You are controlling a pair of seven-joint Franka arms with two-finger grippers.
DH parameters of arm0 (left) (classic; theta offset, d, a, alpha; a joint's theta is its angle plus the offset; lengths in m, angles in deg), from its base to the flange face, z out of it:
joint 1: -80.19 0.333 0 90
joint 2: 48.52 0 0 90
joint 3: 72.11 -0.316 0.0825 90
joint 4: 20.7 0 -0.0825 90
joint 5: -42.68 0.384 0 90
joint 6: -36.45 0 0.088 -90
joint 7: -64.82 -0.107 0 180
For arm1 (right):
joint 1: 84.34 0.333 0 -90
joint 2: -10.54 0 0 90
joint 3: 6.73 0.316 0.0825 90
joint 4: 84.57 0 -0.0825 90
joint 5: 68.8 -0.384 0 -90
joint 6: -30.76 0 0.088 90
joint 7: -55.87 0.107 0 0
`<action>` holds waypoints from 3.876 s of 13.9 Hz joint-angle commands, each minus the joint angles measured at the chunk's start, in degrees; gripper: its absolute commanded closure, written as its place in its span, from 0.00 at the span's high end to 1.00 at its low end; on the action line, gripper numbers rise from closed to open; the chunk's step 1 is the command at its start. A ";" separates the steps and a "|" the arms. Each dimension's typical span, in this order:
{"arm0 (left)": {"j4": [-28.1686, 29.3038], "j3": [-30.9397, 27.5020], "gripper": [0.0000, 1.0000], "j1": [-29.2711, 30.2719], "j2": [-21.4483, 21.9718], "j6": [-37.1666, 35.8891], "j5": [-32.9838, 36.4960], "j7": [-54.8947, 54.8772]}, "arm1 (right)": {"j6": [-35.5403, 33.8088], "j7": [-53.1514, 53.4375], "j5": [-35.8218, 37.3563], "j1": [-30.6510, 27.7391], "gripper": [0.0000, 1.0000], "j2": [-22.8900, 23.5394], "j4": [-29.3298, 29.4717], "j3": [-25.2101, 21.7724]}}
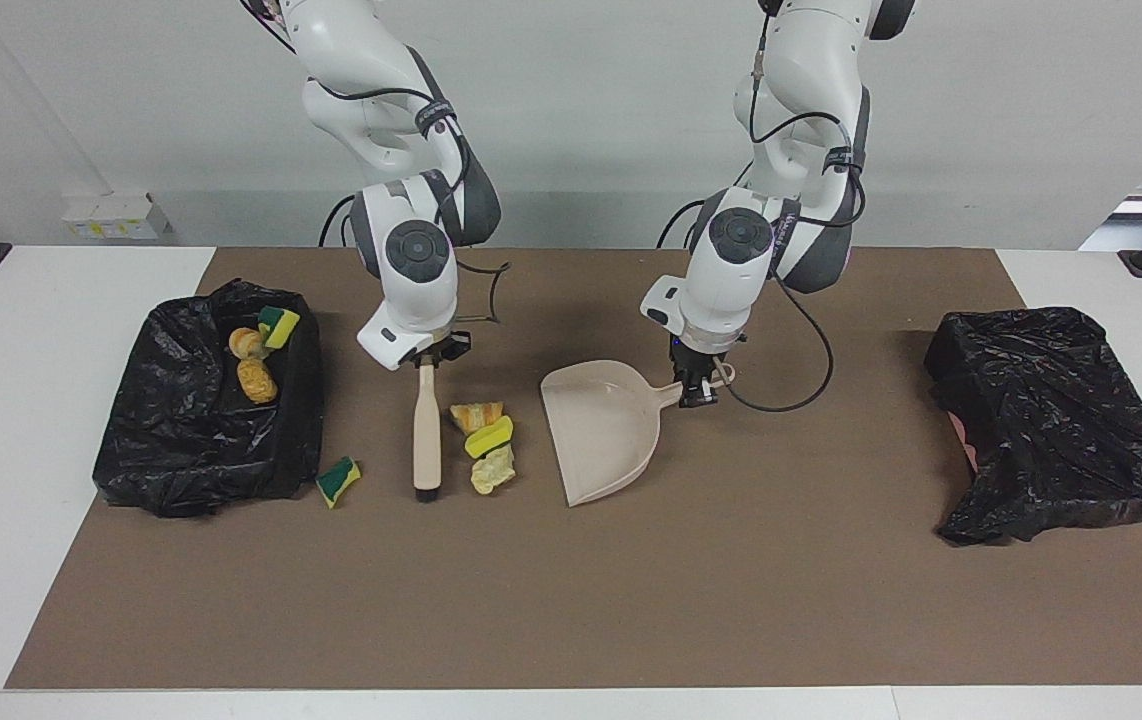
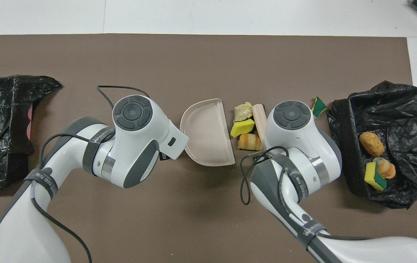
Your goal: Sweep and dump trash in bin
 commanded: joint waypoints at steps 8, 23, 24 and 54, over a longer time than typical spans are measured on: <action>2.23 -0.82 0.00 2.02 1.58 3.80 -0.45 -2.83 | -4.30 -6.04 -7.63 1.05 0.00 -2.08 5.19 -0.28; 2.40 -0.99 0.00 13.73 0.44 6.26 -23.13 -34.40 | -3.17 17.69 17.32 -12.93 0.00 0.54 5.10 -0.98; 2.58 -1.17 0.00 13.55 0.35 6.35 -21.90 -33.70 | -3.34 17.78 18.90 -12.93 0.00 0.63 4.93 -1.07; 3.29 -1.52 0.33 14.87 0.97 2.31 -1.68 -21.13 | 13.87 16.72 -16.39 4.55 0.00 4.15 2.46 9.65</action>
